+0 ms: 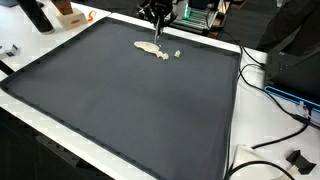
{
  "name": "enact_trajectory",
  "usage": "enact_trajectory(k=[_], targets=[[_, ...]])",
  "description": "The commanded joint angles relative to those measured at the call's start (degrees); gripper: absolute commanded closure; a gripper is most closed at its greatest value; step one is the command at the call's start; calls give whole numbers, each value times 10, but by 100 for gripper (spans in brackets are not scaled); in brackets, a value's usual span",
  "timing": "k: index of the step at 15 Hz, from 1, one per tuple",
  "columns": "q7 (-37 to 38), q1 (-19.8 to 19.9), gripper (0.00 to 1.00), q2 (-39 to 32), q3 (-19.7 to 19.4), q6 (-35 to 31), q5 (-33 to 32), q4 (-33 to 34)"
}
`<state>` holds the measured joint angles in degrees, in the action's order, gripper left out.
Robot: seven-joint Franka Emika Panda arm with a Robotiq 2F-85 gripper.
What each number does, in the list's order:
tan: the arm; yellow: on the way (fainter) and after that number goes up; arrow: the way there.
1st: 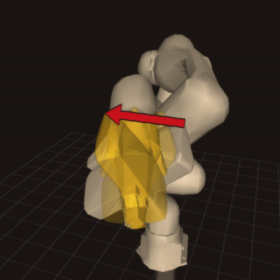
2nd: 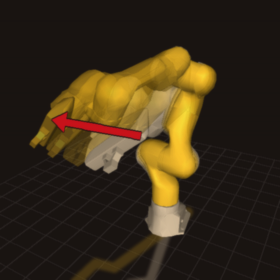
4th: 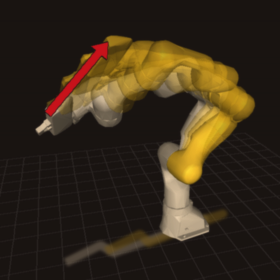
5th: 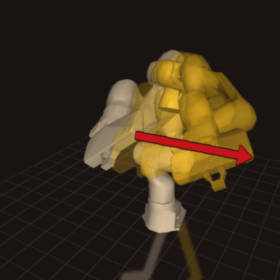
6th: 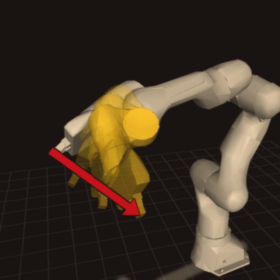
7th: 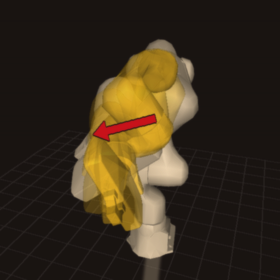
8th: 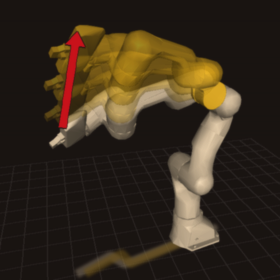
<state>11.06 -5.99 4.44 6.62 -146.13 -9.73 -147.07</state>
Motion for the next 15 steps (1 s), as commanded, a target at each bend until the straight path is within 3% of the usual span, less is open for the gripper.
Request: enact_trajectory(k=[1,15], targets=[[-48,3,99,-19,-8,-39,37,-23],[-63,24,99,-85,-32,-157,28,-31]])
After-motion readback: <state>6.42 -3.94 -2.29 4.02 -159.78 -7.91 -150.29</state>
